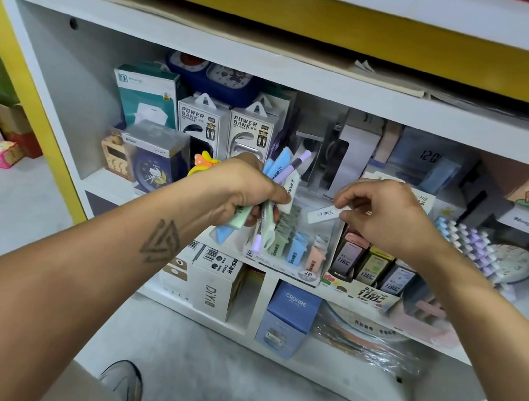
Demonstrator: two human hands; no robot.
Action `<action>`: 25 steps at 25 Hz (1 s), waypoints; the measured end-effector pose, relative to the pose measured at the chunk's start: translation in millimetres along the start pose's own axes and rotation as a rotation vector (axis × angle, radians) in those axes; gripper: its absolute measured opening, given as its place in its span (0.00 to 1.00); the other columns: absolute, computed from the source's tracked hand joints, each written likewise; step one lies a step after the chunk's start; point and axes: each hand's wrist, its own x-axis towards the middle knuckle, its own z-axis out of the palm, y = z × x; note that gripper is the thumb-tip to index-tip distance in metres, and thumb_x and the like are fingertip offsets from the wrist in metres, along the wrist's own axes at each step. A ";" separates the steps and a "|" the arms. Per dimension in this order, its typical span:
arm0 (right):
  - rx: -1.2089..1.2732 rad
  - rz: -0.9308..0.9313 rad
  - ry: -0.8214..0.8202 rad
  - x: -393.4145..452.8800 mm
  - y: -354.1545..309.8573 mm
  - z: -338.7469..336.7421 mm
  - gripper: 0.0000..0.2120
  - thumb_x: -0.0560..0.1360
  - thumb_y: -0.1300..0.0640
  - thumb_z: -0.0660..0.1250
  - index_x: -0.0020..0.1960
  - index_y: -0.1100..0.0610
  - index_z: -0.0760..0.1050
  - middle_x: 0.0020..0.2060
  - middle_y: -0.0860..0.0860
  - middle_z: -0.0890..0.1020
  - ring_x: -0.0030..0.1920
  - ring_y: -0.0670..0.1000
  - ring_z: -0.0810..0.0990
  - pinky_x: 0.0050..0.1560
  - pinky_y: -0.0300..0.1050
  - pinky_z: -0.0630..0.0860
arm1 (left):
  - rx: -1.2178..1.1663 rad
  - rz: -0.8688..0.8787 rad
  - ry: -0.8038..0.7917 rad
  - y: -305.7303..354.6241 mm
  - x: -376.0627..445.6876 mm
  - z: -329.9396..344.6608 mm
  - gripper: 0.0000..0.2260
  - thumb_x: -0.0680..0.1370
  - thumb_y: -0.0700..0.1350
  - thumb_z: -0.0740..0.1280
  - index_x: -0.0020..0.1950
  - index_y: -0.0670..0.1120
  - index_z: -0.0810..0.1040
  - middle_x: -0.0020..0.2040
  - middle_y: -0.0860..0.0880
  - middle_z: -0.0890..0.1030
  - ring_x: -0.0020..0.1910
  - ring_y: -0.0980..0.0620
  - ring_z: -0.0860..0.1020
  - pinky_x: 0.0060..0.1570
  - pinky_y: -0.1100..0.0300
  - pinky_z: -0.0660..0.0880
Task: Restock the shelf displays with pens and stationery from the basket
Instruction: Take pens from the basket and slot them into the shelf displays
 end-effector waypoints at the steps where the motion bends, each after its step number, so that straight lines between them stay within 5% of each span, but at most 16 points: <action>1: 0.001 -0.003 -0.001 -0.2 0.6 -0.5 0.12 0.73 0.62 0.75 0.43 0.45 0.81 0.46 0.45 0.85 0.47 0.45 0.82 0.54 0.49 0.81 | 0.004 0.000 0.001 -0.1 -0.3 0.0 0.08 0.75 0.37 0.72 0.51 0.37 0.76 0.31 0.40 0.81 0.16 0.53 0.70 0.20 0.65 0.66; 11: -0.192 -0.036 0.024 2.3 -6.5 7.5 0.08 0.78 0.57 0.71 0.56 0.51 0.83 0.47 0.48 0.85 0.48 0.50 0.81 0.53 0.46 0.79 | 0.037 0.003 -0.018 -2.5 -1.0 8.6 0.07 0.75 0.36 0.72 0.51 0.37 0.77 0.34 0.39 0.81 0.17 0.53 0.68 0.21 0.65 0.65; 25: -0.477 -0.080 -0.086 3.6 -16.2 20.5 0.04 0.75 0.58 0.70 0.49 0.51 0.82 0.44 0.48 0.85 0.48 0.53 0.80 0.55 0.44 0.66 | 0.055 -0.010 -0.029 -8.8 3.3 7.0 0.09 0.75 0.38 0.72 0.53 0.37 0.77 0.30 0.42 0.81 0.17 0.53 0.68 0.21 0.64 0.66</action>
